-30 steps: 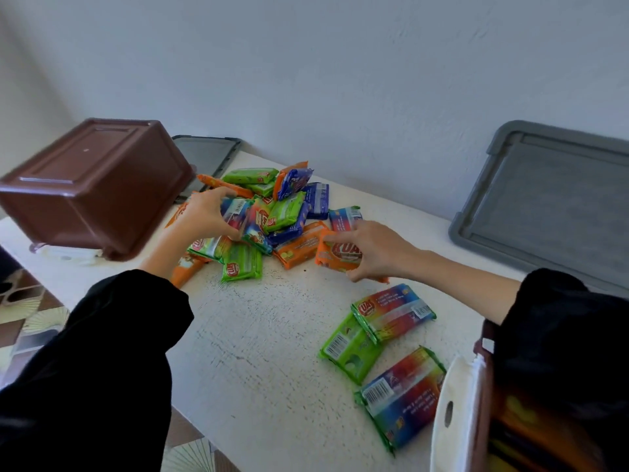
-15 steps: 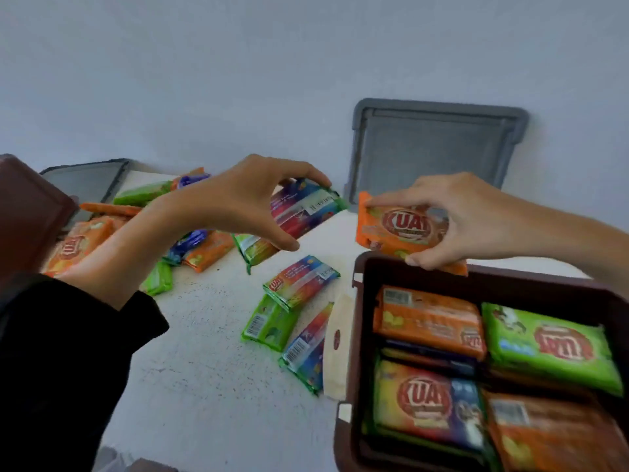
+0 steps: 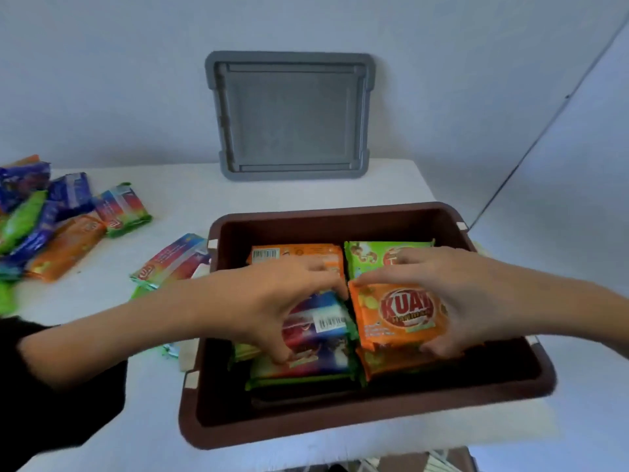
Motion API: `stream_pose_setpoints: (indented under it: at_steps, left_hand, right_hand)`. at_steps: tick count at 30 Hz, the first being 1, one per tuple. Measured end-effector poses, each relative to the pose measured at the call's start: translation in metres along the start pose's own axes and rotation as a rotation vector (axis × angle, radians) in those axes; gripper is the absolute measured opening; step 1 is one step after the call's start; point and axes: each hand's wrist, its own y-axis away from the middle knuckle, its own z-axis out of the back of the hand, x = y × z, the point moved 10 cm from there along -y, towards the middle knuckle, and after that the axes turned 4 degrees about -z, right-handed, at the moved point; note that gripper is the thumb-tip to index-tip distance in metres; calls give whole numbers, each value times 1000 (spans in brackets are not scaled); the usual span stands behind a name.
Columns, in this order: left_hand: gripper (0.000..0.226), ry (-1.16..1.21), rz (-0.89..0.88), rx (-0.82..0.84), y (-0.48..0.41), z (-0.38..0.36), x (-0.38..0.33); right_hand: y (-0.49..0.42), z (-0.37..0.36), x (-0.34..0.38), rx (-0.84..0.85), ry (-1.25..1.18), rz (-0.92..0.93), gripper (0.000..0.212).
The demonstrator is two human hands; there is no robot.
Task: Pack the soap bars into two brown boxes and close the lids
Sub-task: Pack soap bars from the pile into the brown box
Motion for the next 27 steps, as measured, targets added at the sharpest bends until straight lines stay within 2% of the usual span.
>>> stream_pose_setpoints:
  at_steps: [7,17,23,27]
  left_hand:
    - [87,14,49,96,-7,-45,-6]
    - [88,2,11,146,-6,-44,-7]
    - [85,1,-45,102,-4,-37,-10]
    - [61,61,-67,-52,6,1,-13]
  right_hand:
    - [-3,-35,6,56,130,25,90]
    - [-5,-36,12,65,171,53,87]
    - [-5,-35,14,77,199,55,87]
    - [-9,-5,24,0,126,80,83]
